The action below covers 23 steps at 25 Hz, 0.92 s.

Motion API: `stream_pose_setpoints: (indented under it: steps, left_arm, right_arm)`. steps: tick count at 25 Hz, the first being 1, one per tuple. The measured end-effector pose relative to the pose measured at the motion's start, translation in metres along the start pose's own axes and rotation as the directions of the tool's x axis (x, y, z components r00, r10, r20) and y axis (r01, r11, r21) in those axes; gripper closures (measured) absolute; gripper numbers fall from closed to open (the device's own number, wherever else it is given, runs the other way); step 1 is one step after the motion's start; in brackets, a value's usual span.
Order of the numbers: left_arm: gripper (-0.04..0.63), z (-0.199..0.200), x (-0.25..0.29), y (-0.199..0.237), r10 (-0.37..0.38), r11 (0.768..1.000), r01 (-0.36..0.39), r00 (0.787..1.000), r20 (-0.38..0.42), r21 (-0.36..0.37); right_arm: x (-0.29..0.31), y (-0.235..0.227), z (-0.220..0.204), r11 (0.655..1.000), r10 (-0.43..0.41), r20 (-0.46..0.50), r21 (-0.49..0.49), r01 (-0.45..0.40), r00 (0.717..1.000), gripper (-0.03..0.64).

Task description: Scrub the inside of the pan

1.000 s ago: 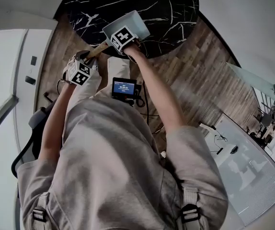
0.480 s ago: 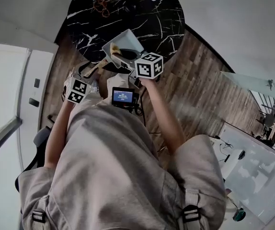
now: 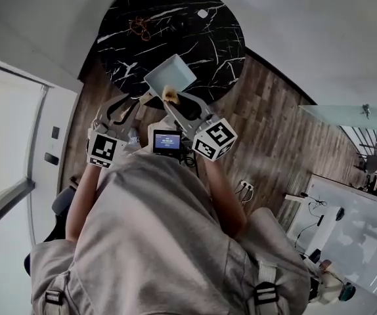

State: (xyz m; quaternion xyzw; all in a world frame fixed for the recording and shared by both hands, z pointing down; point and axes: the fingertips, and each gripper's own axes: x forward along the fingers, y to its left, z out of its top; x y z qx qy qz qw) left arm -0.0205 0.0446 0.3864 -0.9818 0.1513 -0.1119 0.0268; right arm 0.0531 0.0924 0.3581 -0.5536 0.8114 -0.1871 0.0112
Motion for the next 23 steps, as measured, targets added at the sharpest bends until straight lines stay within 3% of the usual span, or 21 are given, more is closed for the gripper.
stream_pose_setpoints:
  steps: [3,23]
  left_arm:
    - [0.518,0.018,-0.015,0.0,0.016,1.0,-0.016,0.999,0.048,0.006]
    - [0.503,0.032,-0.035,0.005,0.01,1.0,-0.012,0.996,0.094,0.015]
  right_arm:
    - [-0.003,0.009,0.007,0.999,-0.032,0.025,-0.035,0.032,0.999,0.502]
    - [0.028,0.042,0.018,0.992,0.017,-0.019,-0.125,-0.019,1.0,0.502]
